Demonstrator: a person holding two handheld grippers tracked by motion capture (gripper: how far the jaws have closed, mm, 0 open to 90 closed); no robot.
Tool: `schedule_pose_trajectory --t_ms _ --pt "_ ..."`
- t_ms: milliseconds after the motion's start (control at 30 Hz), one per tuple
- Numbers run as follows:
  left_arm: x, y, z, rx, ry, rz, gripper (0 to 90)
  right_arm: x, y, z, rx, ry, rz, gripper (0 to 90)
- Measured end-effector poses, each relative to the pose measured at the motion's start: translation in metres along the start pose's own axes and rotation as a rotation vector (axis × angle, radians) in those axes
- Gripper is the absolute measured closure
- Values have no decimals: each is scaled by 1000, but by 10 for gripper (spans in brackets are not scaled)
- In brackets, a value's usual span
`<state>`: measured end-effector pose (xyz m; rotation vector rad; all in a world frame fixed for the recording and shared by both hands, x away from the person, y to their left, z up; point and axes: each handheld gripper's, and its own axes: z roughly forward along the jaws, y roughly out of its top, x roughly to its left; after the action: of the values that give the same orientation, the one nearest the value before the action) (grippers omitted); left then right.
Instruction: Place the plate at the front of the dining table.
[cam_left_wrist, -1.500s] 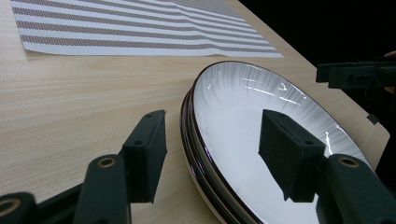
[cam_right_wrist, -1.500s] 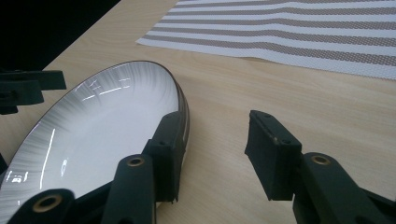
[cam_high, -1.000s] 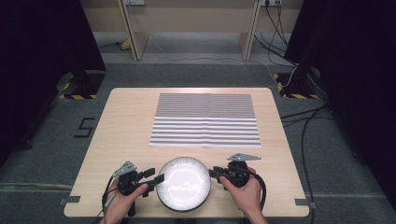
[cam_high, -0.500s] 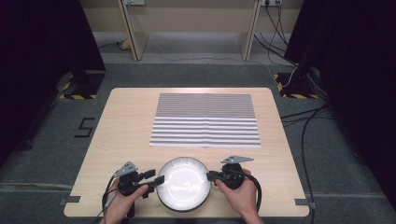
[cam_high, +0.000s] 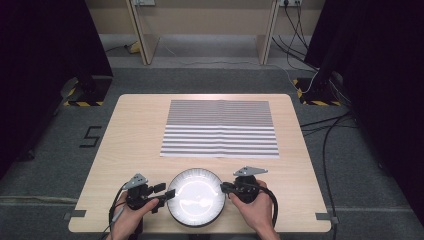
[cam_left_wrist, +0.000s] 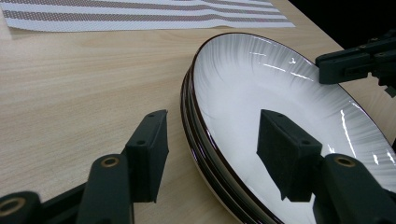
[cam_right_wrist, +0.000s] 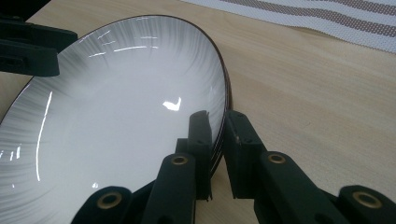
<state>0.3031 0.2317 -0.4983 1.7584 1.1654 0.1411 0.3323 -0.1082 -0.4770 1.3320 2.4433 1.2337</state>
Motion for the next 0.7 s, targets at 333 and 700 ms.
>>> schedule_pose_trajectory --t_ms 333,700 --pt "-1 0 1 14 -17 -6 437 2 1 3 -14 -15 -31 821" --pt "-1 -3 2 29 -4 -20 490 4 1 4 -28 -20 -27 833"
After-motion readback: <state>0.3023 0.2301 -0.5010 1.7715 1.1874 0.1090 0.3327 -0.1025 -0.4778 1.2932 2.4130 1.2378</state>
